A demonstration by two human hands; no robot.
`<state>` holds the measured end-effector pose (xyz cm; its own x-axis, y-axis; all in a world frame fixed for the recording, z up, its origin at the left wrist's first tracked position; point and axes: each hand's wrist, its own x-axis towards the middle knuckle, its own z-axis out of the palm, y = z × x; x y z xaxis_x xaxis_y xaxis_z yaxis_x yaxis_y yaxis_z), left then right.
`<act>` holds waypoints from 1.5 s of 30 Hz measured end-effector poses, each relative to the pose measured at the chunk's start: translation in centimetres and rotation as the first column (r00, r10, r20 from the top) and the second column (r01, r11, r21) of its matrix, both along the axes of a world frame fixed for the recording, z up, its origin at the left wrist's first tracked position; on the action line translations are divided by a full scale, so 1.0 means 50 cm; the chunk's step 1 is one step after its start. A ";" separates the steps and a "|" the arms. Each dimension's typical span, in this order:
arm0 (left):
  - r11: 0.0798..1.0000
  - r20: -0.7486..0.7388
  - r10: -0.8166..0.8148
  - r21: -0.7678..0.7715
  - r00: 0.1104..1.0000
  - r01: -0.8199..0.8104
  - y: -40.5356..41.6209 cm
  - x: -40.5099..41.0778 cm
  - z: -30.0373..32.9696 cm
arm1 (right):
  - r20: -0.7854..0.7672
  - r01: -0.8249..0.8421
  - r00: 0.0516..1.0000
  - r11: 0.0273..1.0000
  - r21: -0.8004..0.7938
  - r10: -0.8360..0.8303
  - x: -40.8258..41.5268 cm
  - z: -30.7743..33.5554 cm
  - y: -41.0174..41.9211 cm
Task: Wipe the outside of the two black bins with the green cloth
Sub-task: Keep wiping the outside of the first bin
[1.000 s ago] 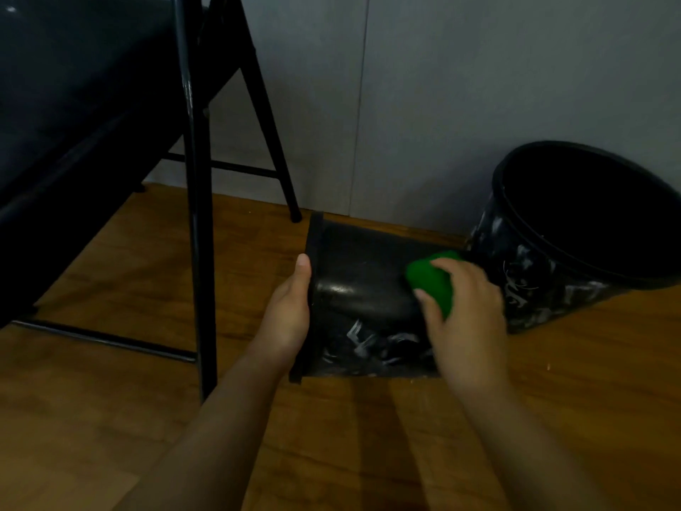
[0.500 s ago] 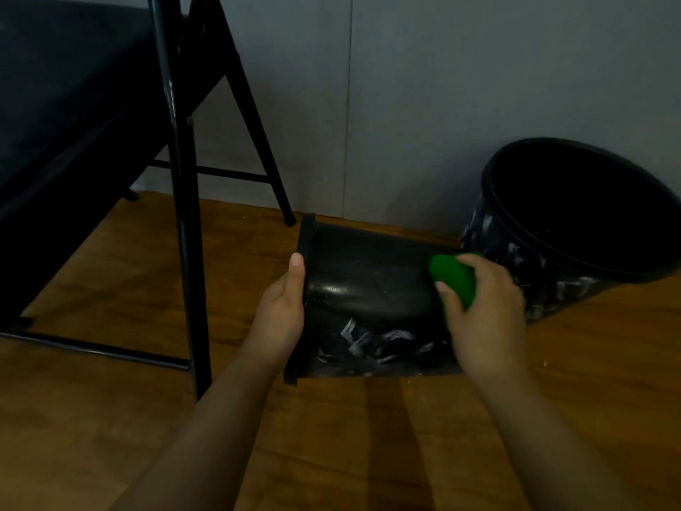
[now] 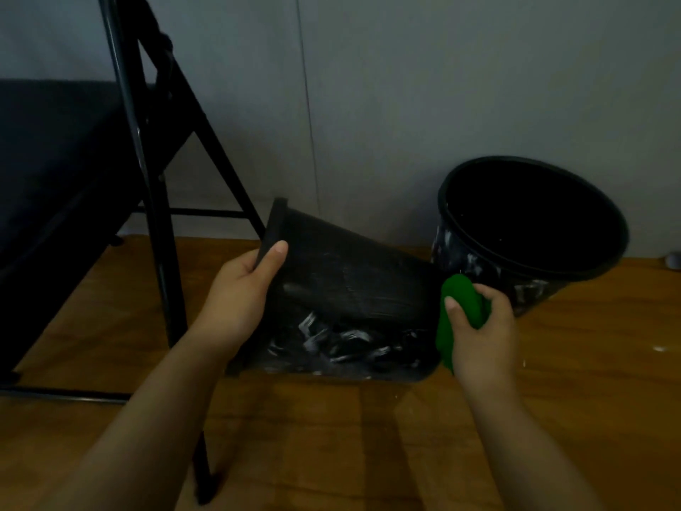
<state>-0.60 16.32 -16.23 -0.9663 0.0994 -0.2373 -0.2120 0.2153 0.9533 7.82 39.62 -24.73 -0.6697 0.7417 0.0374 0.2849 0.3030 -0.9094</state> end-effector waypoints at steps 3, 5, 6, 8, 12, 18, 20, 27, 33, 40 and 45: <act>0.991 -0.066 -0.118 -0.065 0.991 0.114 0.015 -0.003 0.038 | -0.094 0.010 0.995 0.995 -0.099 -0.019 0.004 0.040 -0.014; 0.954 -0.145 -0.216 -0.242 0.966 0.177 0.031 -0.001 0.044 | -0.141 0.016 0.989 0.987 -0.161 -0.039 0.007 0.071 -0.019; 0.911 -0.186 -0.270 -0.366 0.945 0.189 0.039 0.001 0.043 | -0.146 0.009 0.988 0.978 -0.208 -0.040 0.008 0.088 -0.021; 0.779 -0.224 -0.387 -0.599 0.895 0.187 0.058 0.007 0.037 | -0.111 -0.016 0.994 0.950 -0.313 -0.019 0.004 0.120 -0.023; 0.525 -0.190 -0.531 -0.839 0.826 0.144 0.094 0.016 0.005 | -0.004 -0.069 0.997 0.828 -0.557 0.080 -0.006 0.181 -0.008; 0.344 -0.162 -0.626 -0.935 0.763 0.084 0.141 0.047 -0.033 | -0.033 -0.238 0.953 0.681 -0.692 0.300 0.026 0.261 0.058; 0.279 -0.149 -0.659 -0.959 0.737 0.056 0.160 0.060 -0.043 | -0.080 -0.296 0.932 0.617 -0.729 0.353 0.040 0.280 0.078; 0.115 -0.058 -0.748 -0.992 0.661 0.043 0.184 0.073 -0.070 | -0.235 -0.405 0.890 0.443 -0.800 0.390 0.050 0.324 0.101; 0.333 -0.137 -0.656 -0.935 0.743 0.121 0.162 0.053 -0.008 | -0.324 -0.477 0.864 0.419 -0.772 0.385 0.036 0.343 0.098; 0.853 -0.110 -0.391 0.330 0.914 0.405 0.187 0.064 0.203 | -0.388 -0.598 0.779 0.400 -0.695 0.492 0.037 0.398 0.081; 0.765 -0.163 -0.395 0.487 0.904 0.422 0.192 0.085 0.221 | -0.457 -0.676 0.715 0.357 -0.645 0.529 0.049 0.424 0.061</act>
<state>3.63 25.91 -5.17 -0.8158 0.5783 0.0025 -0.1652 -0.2372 0.9573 10.29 42.69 -3.54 -0.9869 -0.0608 -0.1495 0.1609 -0.4418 -0.8826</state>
